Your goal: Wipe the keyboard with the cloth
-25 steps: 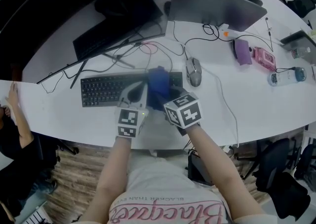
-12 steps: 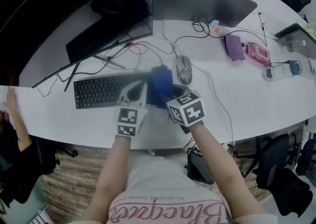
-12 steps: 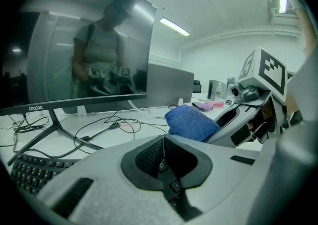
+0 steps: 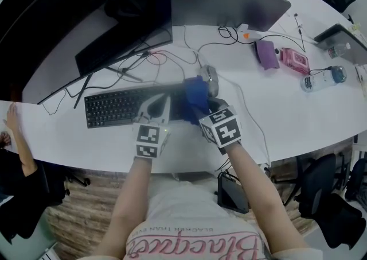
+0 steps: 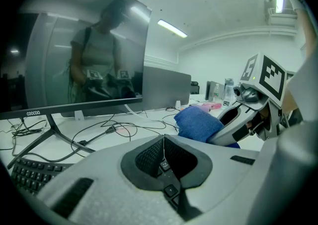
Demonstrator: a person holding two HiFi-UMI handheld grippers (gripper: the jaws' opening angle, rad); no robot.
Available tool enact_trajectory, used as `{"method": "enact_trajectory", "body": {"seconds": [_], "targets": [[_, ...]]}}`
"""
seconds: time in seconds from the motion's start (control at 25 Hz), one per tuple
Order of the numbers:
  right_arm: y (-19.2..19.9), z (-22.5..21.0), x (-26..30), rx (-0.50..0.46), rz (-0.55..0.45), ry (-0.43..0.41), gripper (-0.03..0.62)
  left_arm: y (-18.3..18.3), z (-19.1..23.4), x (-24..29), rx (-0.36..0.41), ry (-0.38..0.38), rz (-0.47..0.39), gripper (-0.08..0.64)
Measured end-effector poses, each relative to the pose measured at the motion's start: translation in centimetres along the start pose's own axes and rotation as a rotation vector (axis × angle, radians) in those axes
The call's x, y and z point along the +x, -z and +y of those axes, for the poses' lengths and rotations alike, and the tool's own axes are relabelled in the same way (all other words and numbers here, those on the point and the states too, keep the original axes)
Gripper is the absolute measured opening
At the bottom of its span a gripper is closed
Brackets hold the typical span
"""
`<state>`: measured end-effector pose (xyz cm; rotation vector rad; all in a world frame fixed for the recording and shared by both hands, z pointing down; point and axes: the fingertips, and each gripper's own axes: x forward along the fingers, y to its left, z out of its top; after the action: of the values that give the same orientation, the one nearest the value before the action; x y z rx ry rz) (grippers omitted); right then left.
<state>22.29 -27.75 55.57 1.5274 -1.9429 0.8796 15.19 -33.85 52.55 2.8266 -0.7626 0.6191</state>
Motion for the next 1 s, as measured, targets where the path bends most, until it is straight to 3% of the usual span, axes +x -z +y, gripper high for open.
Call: {"method": "enact_trajectory", "body": {"seconds": [0.2, 0.48, 0.84, 1.0], "targets": [[0.2, -1.5, -2.0, -0.061, -0.005, 0.108, 0.098, -0.8, 0.2, -0.8, 0.012, -0.004, -0.019, 0.005], [-0.4, -1.9, -5.7, -0.027, -0.070, 0.185, 0.098, -2.1, 0.9, -3.0, 0.028, -0.020, -0.056, 0.005], [-3.6, 0.8, -10.0, -0.048, -0.197, 0.281, 0.098, -5.1, 1.8, -7.3, 0.057, -0.041, -0.138, 0.005], [-5.8, 3.0, -11.7, -0.077, -0.288, 0.312, 0.098, -7.4, 2.1, -9.6, 0.072, -0.047, -0.222, 0.005]]}}
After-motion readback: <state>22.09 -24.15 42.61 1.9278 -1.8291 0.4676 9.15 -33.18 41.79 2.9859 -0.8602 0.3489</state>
